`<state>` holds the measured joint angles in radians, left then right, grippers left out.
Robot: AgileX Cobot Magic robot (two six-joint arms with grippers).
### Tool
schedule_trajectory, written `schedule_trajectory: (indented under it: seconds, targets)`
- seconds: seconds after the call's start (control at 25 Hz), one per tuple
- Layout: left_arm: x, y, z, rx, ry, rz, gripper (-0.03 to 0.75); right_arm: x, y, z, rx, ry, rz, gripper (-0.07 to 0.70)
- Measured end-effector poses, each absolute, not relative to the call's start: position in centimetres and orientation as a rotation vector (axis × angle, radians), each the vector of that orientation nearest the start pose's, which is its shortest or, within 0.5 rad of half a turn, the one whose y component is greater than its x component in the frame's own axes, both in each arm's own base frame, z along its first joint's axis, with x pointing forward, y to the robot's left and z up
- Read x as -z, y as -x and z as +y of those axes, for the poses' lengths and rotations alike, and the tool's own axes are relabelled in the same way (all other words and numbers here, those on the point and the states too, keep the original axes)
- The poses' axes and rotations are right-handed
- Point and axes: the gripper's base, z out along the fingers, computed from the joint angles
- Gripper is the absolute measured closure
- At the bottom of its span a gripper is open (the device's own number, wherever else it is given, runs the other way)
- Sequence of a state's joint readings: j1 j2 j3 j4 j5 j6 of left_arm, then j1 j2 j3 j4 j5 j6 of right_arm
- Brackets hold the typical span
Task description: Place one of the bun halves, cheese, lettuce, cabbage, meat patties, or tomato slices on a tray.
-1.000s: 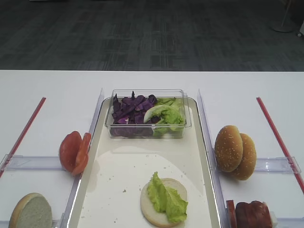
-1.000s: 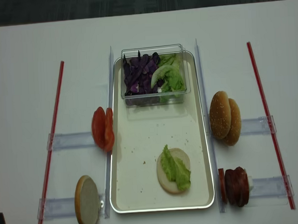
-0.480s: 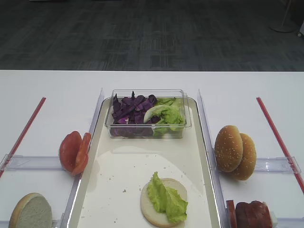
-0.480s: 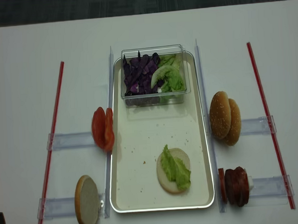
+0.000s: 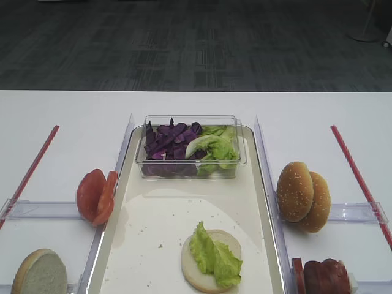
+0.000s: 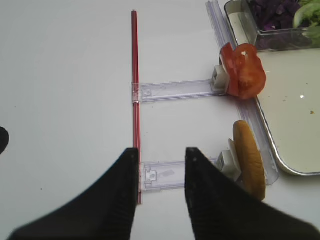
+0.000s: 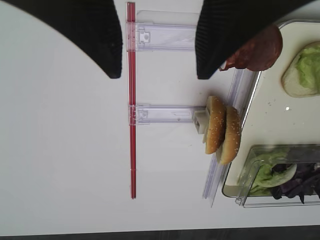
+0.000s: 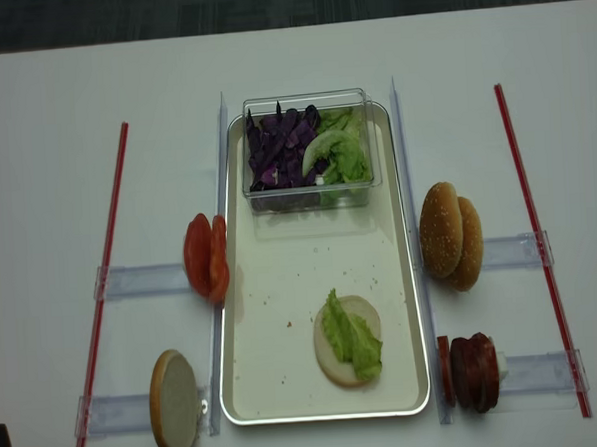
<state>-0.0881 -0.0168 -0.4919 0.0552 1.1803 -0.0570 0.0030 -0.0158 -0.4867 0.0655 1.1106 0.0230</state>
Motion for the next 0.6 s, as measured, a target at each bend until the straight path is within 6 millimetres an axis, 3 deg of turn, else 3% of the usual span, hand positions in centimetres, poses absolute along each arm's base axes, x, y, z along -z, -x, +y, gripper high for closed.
schedule_trajectory:
  seconds: [0.6]
  targets:
    - [-26.56,1.16,0.57,0.017,-0.027,2.154,0.492,-26.96,0.80,0.53,-0.095,-0.016,2.091,0.255]
